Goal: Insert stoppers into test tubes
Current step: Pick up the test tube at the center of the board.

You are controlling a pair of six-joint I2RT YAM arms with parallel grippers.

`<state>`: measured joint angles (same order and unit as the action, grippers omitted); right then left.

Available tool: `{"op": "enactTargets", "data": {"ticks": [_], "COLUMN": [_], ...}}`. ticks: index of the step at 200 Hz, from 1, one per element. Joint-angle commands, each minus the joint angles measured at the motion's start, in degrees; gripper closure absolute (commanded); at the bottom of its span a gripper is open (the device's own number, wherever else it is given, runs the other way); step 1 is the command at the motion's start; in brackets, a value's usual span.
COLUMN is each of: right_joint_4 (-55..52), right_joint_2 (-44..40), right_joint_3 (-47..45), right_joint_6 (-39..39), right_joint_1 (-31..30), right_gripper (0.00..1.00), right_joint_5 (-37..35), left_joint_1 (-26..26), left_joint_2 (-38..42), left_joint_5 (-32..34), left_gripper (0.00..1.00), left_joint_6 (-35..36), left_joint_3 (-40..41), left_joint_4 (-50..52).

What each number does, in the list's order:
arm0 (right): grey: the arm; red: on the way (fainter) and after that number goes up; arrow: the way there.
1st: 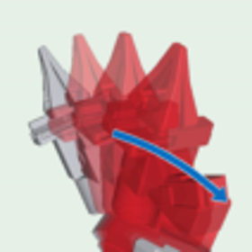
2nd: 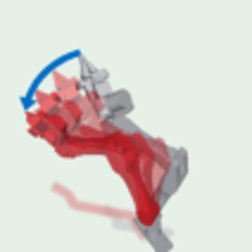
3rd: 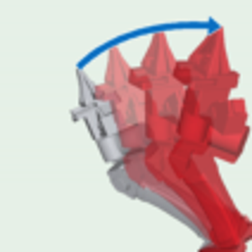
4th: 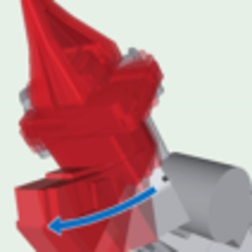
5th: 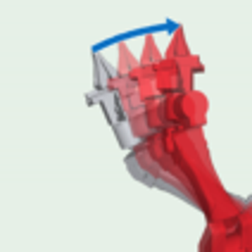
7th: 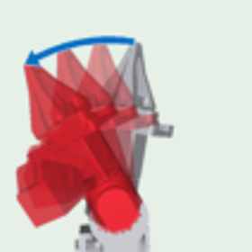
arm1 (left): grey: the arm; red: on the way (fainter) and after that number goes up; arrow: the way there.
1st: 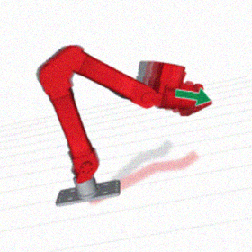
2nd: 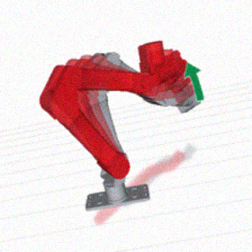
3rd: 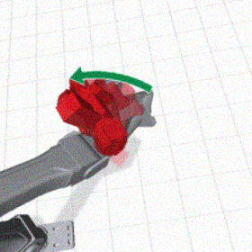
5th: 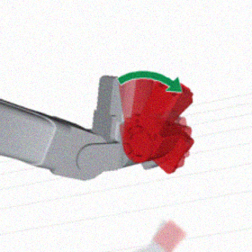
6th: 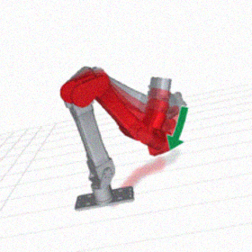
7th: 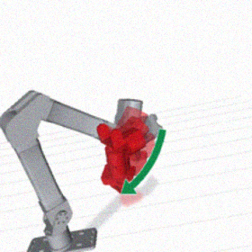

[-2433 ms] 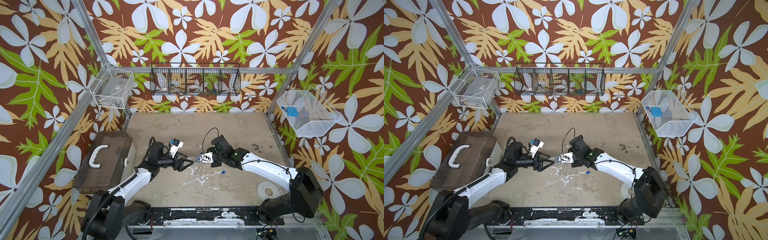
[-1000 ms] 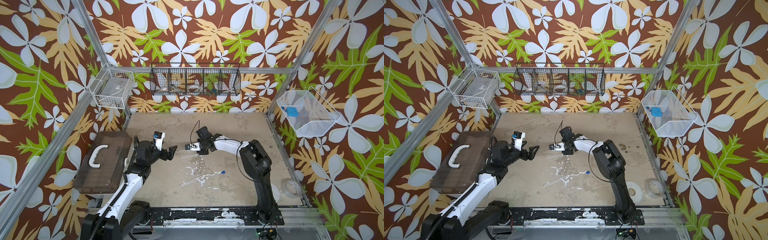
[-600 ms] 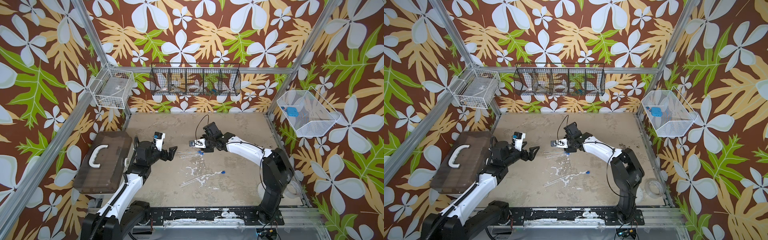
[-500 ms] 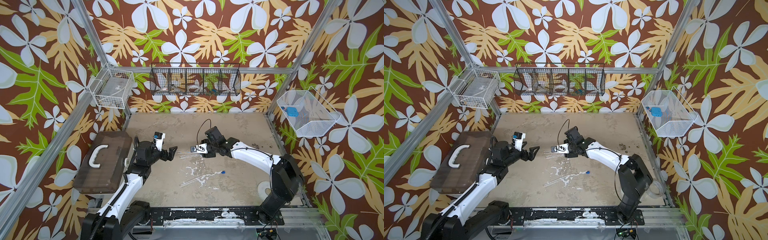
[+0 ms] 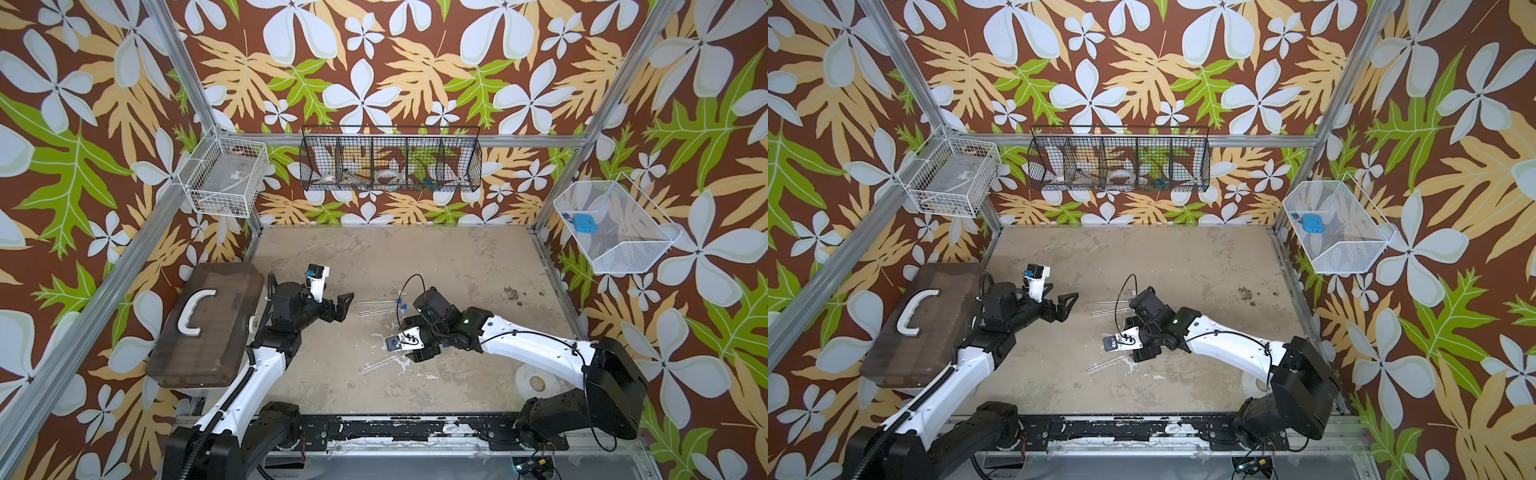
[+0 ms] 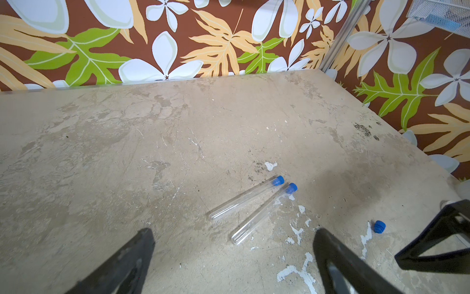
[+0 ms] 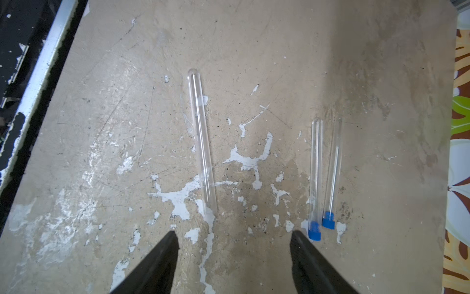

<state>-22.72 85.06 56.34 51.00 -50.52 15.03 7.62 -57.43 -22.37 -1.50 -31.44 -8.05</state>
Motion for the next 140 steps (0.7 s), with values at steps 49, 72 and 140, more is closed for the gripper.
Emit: {"op": "enactTargets", "data": {"ticks": [49,72,140], "right_joint_4": [-5.29,-9.61,-14.57], "right_joint_2": [11.09,14.68,20.12], "right_joint_3": [5.04,9.14,13.78], "right_joint_6": [-3.13,-5.05,-6.49], "right_joint_1": [-2.83,-4.79,-6.69], "right_gripper": [0.41,0.42,0.46], "right_joint_5": [-2.37,-5.69,-10.28], "left_joint_1": [-0.16,-0.15,-0.18], "left_joint_2": [-0.58,-0.58,-0.75], "left_joint_5": [-0.84,-0.69,-0.83], "left_gripper": [0.0,0.0,0.0], "left_joint_6": [-0.35,-0.26,-0.18], "left_joint_3": [-0.3,-0.42,-0.2], "left_joint_4": [-1.09,-1.0,-1.26]}}
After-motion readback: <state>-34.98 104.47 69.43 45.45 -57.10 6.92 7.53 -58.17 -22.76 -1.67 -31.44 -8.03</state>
